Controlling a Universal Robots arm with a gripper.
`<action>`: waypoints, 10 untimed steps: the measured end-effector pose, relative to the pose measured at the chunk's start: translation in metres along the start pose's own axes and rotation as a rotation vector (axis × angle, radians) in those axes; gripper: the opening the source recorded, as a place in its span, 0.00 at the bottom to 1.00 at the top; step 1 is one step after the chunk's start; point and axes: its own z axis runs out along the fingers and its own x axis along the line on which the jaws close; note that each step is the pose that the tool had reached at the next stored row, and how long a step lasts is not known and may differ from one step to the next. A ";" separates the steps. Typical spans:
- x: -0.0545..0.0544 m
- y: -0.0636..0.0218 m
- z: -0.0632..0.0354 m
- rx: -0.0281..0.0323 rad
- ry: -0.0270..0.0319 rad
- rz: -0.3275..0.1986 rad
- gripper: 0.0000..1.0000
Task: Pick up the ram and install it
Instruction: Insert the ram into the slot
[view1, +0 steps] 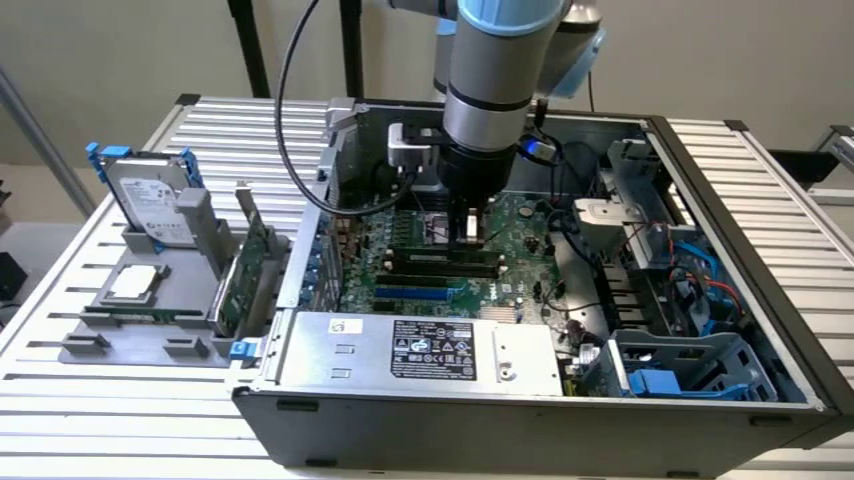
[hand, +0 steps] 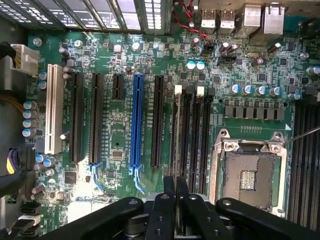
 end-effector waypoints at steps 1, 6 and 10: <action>0.000 0.0000 0.0010 0.0000 0.0002 0.000 0.00; 0.000 -0.0004 0.0029 -0.0001 0.0007 0.000 0.00; -0.001 -0.0008 0.0038 -0.0001 0.0025 0.000 0.00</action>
